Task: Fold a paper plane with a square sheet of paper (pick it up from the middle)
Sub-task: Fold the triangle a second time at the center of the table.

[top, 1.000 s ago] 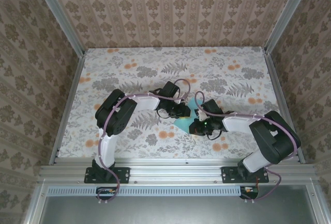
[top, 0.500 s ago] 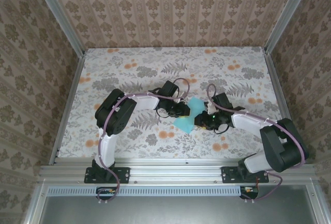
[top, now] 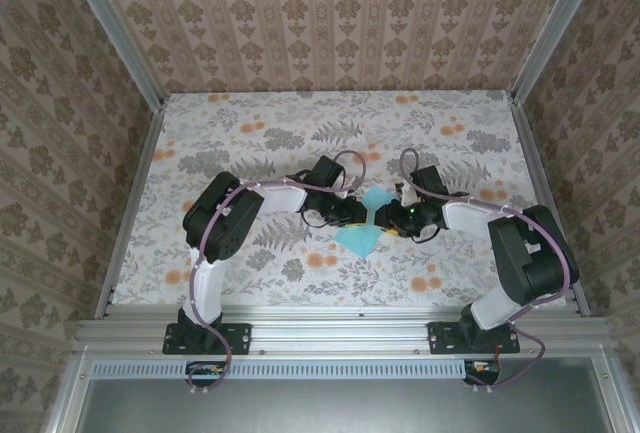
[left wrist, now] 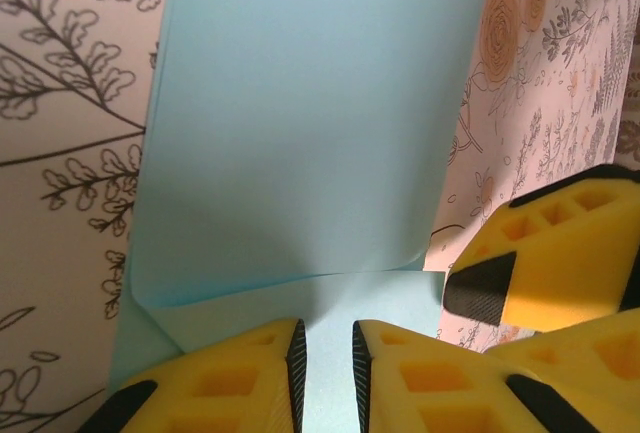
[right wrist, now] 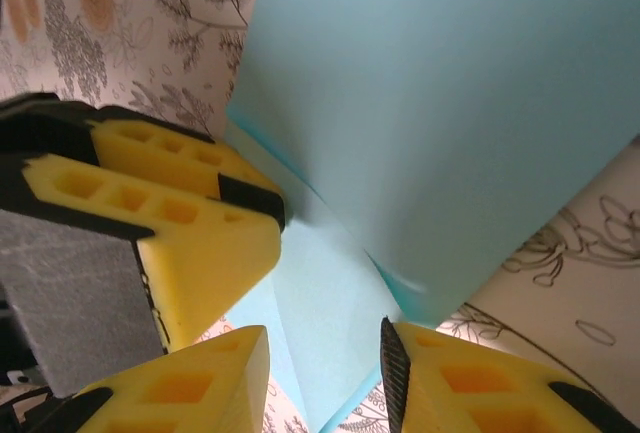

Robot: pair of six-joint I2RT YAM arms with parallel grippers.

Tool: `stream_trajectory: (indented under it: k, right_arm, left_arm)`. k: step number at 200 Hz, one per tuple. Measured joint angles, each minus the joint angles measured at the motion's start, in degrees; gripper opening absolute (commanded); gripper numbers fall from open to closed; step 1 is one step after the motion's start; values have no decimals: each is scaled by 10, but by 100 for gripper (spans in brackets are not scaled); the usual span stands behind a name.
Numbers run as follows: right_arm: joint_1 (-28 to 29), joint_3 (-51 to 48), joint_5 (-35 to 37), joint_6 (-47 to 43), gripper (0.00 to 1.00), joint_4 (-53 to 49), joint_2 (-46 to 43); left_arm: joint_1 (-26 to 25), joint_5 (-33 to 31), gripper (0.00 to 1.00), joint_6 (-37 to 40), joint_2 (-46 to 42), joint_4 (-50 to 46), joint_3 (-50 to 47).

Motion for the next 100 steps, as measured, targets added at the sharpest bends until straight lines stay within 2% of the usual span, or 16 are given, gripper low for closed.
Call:
stream_trajectory:
  k: [100]
  right_arm:
    - [-2,25,20,-31,38,-19,44]
  left_arm:
    - [3,4,25,0,-4,18,-12]
